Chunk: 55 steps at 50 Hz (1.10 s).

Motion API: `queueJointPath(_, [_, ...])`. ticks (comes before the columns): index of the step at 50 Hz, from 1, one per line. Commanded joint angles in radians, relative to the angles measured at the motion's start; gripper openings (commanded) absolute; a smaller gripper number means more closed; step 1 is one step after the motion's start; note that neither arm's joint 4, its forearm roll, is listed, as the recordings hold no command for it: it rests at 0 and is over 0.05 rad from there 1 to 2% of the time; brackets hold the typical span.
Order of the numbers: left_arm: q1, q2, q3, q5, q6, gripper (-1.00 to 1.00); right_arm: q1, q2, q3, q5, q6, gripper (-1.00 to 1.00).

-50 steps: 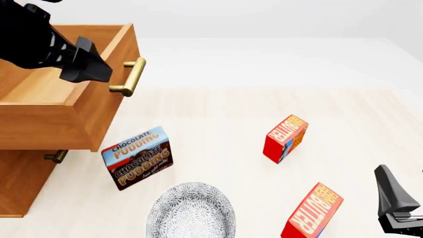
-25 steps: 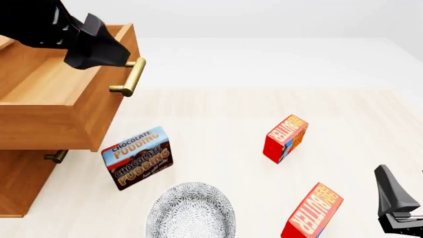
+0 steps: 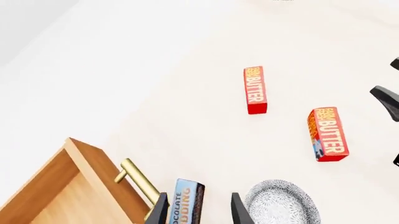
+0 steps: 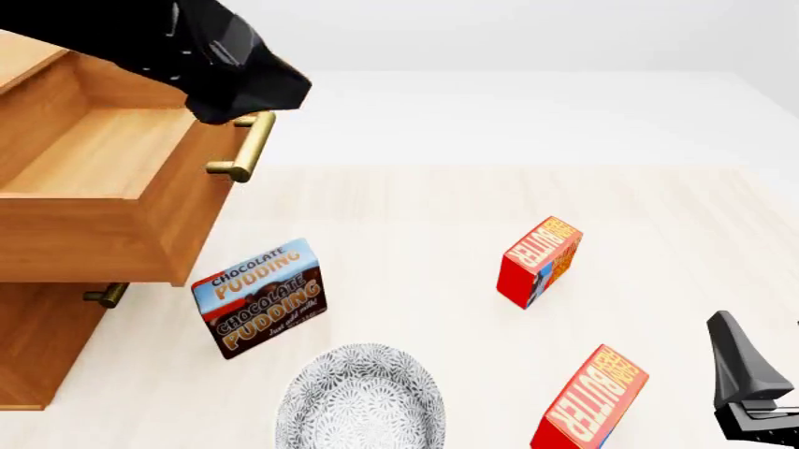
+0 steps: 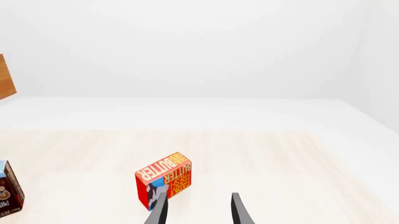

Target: Put the butter at the front in the top drawer of the cabinet and close it.

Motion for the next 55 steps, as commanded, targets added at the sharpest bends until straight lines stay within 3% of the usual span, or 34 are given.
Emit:
queueJointPath(1, [-0.039,0.030,0.072,-0.113,0.030,1.00,-0.001,-0.001,0.001,0.000,0.000,1.00])
queueJointPath(24, [-0.099,0.151,0.035,-0.208,0.026,1.00,0.001,-0.002,0.001,-0.002,-0.002,1.00])
queueJointPath(42, [-0.159,0.428,-0.136,-0.283,-0.030,1.00,0.001,-0.002,0.001,-0.002,-0.003,1.00])
queueJointPath(55, [-0.173,0.551,-0.202,-0.333,-0.068,1.00,0.001,-0.002,0.001,-0.002,-0.002,1.00])
